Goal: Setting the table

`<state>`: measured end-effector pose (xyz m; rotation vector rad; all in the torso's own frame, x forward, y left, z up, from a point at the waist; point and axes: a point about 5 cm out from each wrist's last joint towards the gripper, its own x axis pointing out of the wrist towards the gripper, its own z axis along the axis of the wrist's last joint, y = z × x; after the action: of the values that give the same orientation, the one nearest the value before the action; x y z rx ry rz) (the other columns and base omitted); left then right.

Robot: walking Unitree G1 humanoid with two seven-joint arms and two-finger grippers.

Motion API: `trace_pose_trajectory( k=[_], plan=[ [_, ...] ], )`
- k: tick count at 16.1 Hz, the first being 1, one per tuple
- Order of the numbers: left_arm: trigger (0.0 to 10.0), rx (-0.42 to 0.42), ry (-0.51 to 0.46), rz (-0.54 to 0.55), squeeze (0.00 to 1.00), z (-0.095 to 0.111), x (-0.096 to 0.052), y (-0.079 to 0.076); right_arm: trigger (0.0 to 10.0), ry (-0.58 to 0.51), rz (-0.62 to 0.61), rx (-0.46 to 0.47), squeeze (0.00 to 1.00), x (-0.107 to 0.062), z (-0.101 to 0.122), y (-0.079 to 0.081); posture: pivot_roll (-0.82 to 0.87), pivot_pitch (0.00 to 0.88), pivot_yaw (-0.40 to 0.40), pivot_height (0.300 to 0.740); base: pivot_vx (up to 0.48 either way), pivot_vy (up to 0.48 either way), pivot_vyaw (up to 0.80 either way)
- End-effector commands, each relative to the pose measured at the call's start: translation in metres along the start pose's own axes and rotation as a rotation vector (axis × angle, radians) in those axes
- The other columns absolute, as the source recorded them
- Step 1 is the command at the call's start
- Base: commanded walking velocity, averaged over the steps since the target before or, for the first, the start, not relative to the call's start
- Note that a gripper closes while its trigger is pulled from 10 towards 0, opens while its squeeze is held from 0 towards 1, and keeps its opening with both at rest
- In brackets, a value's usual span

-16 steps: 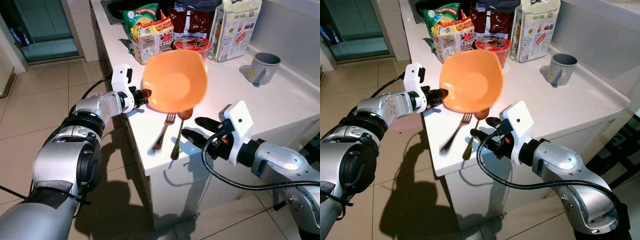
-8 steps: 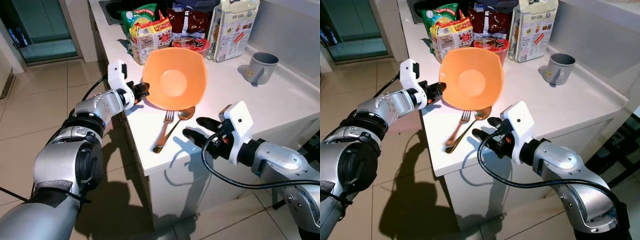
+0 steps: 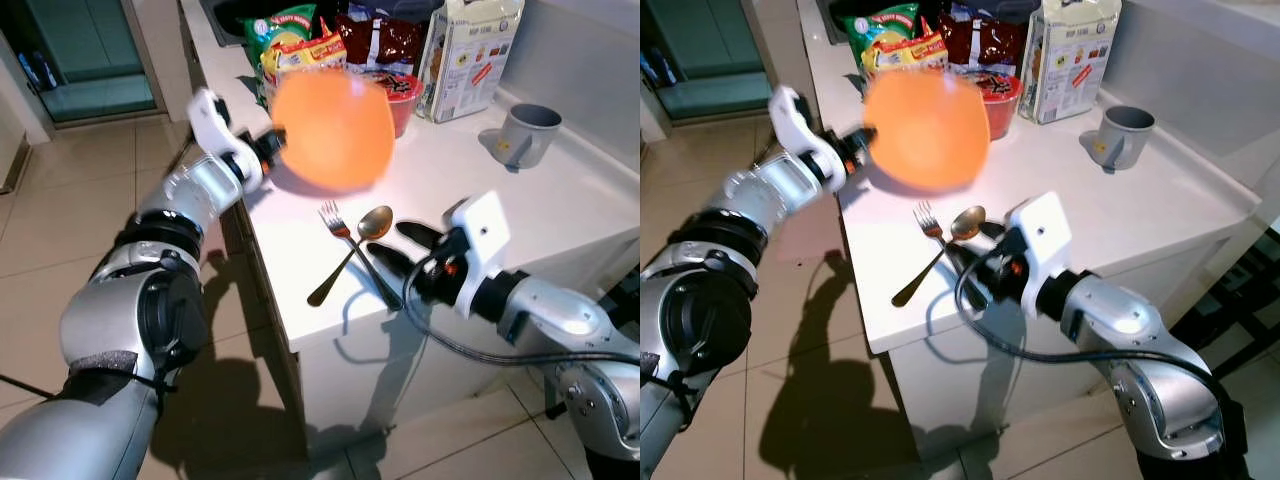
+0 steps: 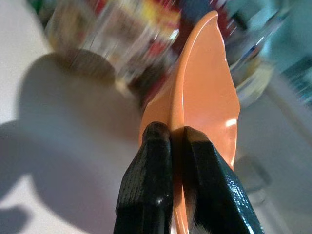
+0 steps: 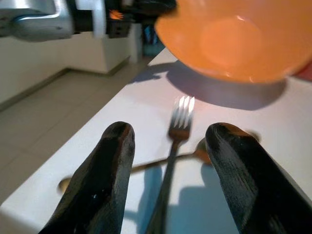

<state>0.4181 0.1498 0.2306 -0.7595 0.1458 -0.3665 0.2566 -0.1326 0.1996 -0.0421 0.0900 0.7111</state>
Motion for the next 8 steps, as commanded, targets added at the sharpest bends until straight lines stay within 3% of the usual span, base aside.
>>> trace_pose_trajectory(
  k=[1, 5, 7, 8],
  plan=[
    [0.0, -0.011, -0.121, -0.068, 0.00, 0.026, 0.000, -0.017, 10.0, -0.038, -0.038, -0.003, 0.00, 0.001, 0.006, -0.006, -0.05, 0.000, 0.029, 0.740, 0.000, 0.000, 0.00],
    [0.0, -0.011, -0.131, -0.073, 0.00, 0.021, -0.003, -0.013, 10.0, -0.078, -0.069, 0.007, 0.00, 0.005, 0.010, -0.008, -0.05, 0.000, 0.039, 0.740, 0.000, 0.000, 0.00],
    [0.0, -0.020, -0.210, -0.061, 0.00, 0.031, -0.013, -0.010, 10.0, -0.135, -0.144, 0.024, 0.00, 0.003, 0.015, -0.014, -0.06, 0.000, 0.054, 0.740, 0.000, 0.000, 0.00],
    [0.0, 0.068, -0.281, -0.051, 0.00, 0.039, -0.023, -0.011, 10.0, -0.186, -0.213, 0.055, 0.00, 0.000, 0.020, -0.019, -0.06, 0.000, 0.055, 0.740, 0.000, 0.000, 0.00]
  ],
)
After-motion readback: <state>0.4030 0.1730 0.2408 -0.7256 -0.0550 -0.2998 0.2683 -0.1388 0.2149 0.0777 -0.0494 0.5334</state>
